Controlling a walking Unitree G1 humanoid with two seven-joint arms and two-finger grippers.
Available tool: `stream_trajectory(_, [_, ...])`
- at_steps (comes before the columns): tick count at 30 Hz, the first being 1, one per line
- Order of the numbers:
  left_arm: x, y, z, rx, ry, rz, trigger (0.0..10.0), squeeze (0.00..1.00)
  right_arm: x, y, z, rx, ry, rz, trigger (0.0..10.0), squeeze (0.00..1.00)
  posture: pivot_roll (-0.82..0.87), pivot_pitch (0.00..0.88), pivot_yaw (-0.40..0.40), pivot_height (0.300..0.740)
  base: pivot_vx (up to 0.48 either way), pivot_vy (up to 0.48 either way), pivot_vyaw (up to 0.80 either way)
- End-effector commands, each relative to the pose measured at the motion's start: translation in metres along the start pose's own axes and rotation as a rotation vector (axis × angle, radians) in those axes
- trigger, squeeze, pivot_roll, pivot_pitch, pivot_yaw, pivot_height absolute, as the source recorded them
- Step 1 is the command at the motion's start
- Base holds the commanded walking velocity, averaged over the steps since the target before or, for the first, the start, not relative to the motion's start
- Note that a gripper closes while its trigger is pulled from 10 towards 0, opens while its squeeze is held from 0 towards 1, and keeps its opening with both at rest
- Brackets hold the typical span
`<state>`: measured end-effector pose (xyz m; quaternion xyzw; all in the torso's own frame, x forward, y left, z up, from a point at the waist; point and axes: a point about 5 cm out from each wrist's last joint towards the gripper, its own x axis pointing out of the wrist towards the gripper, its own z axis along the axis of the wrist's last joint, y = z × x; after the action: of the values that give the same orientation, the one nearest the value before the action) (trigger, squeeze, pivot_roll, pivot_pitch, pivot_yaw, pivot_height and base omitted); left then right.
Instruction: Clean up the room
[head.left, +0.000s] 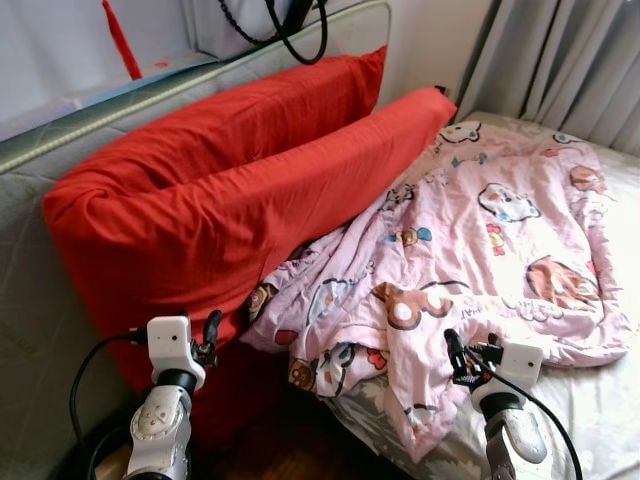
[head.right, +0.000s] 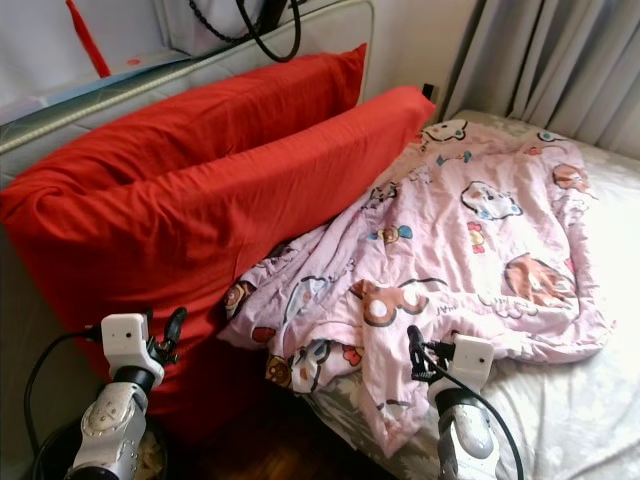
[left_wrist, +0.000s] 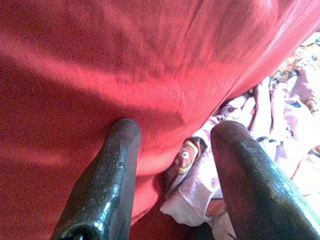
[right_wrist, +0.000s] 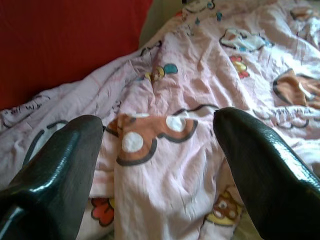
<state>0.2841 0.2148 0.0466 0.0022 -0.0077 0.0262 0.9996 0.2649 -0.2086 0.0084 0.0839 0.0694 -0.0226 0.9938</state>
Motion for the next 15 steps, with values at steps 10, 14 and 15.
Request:
stream_trajectory(10, [0.0007, 0.0017, -0.0006, -0.014, 0.024, -0.005, 10.0, 0.0, 0.006, -0.0074, 0.0058, -0.016, 0.014, -0.061, 10.0, 0.0, -0.02, 0.047, -0.029, 0.691, 0.0, 0.0, 0.0])
stream_trajectory(14, [-0.0017, 0.0025, -0.0024, -0.012, 0.03, -0.005, 10.0, 0.0, 0.0037, -0.0057, 0.0031, -0.011, 0.016, -0.057, 10.0, 0.0, -0.02, 0.047, -0.033, 0.691, 0.0, 0.0, 0.0])
stream_trajectory(15, [-0.0032, 0.0031, -0.0029, -0.012, 0.032, -0.003, 10.0, 0.0, 0.0032, -0.0042, 0.0012, -0.011, 0.025, -0.048, 10.0, 0.0, -0.01, 0.051, -0.035, 0.691, 0.0, 0.0, 0.0])
